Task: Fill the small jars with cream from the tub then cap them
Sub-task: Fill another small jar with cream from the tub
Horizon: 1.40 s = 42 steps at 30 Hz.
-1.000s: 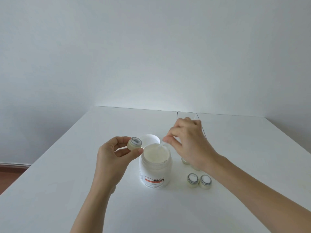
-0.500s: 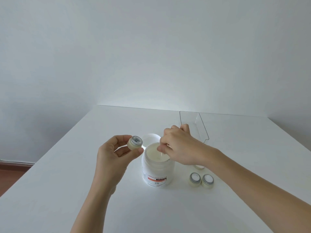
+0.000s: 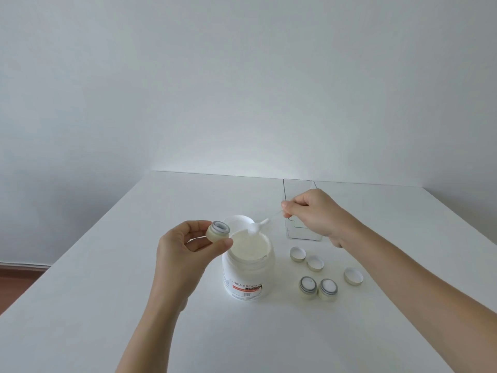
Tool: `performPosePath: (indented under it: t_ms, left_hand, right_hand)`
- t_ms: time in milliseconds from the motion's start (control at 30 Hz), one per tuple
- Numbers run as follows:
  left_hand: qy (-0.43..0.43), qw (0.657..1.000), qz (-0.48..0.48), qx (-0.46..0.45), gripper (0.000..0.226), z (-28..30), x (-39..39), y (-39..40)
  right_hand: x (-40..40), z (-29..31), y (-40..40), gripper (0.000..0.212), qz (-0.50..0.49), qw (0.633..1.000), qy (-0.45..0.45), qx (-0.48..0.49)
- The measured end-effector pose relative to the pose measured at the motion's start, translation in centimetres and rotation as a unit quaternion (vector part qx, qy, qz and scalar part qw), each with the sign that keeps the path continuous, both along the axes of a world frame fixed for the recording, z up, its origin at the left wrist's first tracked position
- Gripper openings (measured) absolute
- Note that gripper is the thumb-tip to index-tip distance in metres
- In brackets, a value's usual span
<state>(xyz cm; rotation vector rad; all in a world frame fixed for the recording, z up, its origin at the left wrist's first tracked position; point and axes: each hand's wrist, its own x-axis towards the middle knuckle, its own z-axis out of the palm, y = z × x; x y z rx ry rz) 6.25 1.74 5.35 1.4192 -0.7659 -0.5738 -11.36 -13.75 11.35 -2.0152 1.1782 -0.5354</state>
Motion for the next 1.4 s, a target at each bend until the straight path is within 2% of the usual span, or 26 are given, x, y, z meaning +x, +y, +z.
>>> performPosePath:
  t_ms: [167, 300, 400, 500, 667, 900, 1200, 1333, 1400]
  left_hand:
    - [-0.007, 1.000, -0.015, 0.018, 0.033, 0.2, -0.7, -0.6]
    - [-0.001, 0.999, -0.029, 0.019, 0.033, 0.5, -1.2, -0.9]
    - [-0.002, 0.999, -0.033, 0.016, 0.033, 0.7, -1.5, -1.0]
    - [-0.004, 0.999, -0.031, 0.016, 0.033, 0.8, -1.6, -1.0]
    - [-0.007, 0.999, -0.028, 0.020, 0.033, 0.9, -1.6, -0.9]
    - [-0.008, 0.999, -0.026, 0.023, 0.031, 1.2, -1.8, -0.9]
    - [0.008, 0.999, -0.014, 0.028, 0.028, 1.2, -1.5, -0.7]
    - [0.010, 1.000, -0.010, 0.027, 0.028, 1.2, -1.4, -0.6]
    - [0.011, 1.000, -0.009, 0.028, 0.027, 1.1, -1.3, -0.6]
  right_hand:
    - [-0.3, 1.4, -0.2, 0.029, -0.018, 0.997, -0.072, 0.030]
    - [0.2, 1.6, 0.4, 0.030, -0.020, 0.996, -0.083, 0.006]
    - [0.6, 1.5, 1.4, 0.035, 0.005, 0.997, -0.067, -0.031]
    - [1.0, 1.1, 2.3, 0.039, 0.002, 0.992, -0.027, -0.123]
    - [1.3, 1.0, 3.5, 0.033, -0.007, 0.944, -0.019, -0.330]
    - [1.2, 0.8, 4.2, 0.022, 0.030, 0.910, -0.043, -0.412]
    - [0.2, 0.1, 5.2, 0.020, 0.070, 0.817, -0.069, -0.568]
    - [-0.1, 0.0, 4.8, 0.018, 0.049, 0.801, -0.089, -0.589]
    - [-0.2, 0.1, 4.7, 0.019, 0.041, 0.809, -0.098, -0.579]
